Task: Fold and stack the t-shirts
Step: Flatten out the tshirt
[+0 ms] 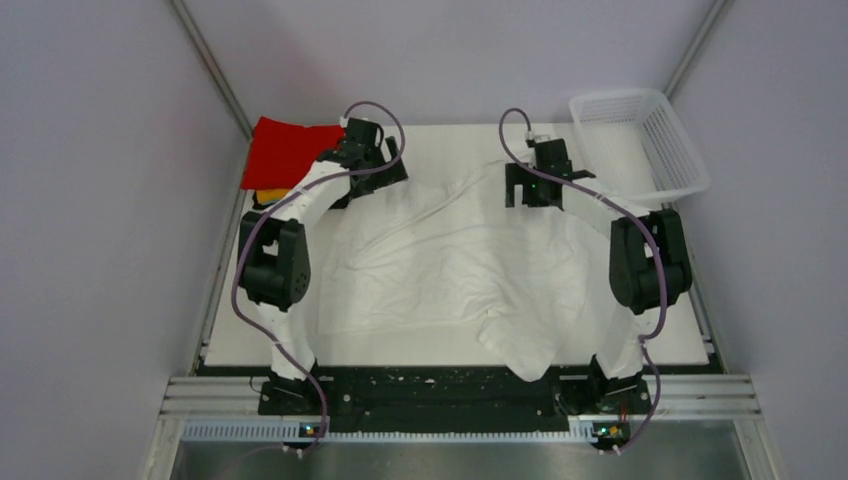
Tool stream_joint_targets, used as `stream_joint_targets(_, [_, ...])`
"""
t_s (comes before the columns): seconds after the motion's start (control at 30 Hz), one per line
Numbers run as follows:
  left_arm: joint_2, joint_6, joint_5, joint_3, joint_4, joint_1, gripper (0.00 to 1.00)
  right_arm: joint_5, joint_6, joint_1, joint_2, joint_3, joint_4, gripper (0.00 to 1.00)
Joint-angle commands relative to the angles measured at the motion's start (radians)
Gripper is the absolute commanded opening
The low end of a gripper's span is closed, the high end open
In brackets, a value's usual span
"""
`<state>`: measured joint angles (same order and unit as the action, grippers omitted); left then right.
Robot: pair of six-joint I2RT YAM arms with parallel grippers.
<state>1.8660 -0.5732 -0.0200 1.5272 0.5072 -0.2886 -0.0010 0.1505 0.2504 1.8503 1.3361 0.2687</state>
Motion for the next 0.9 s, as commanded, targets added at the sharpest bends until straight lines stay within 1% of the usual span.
stream_joint_targets(0.0, [0.181,-0.003,0.011,0.161,-0.035,0.009,0.99,0.093,0.067,-0.018,-0.019,-0.04,0.028,0.99])
stream_joint_targets(0.13, [0.307,-0.031,0.045,0.268,-0.047,0.017,0.99,0.05,0.091,-0.053,-0.006,-0.081,0.009,0.99])
stream_joint_targets(0.3, [0.384,-0.053,0.036,0.302,-0.094,0.022,0.99,0.105,0.099,-0.072,0.008,-0.127,0.032,0.99])
stream_joint_targets(0.43, [0.445,-0.074,-0.002,0.361,-0.053,0.03,0.99,0.151,0.098,-0.091,0.003,-0.168,0.04,0.99])
stream_joint_targets(0.6, [0.482,-0.099,0.003,0.404,-0.033,0.047,0.99,0.22,0.109,-0.119,0.0,-0.172,0.066,0.99])
stream_joint_targets(0.73, [0.504,-0.116,-0.04,0.447,-0.002,0.058,0.99,0.244,0.123,-0.143,0.01,-0.164,0.088,0.99])
stream_joint_targets(0.87, [0.556,-0.128,0.008,0.52,0.017,0.067,0.99,0.235,0.102,-0.154,0.028,-0.149,0.091,0.99])
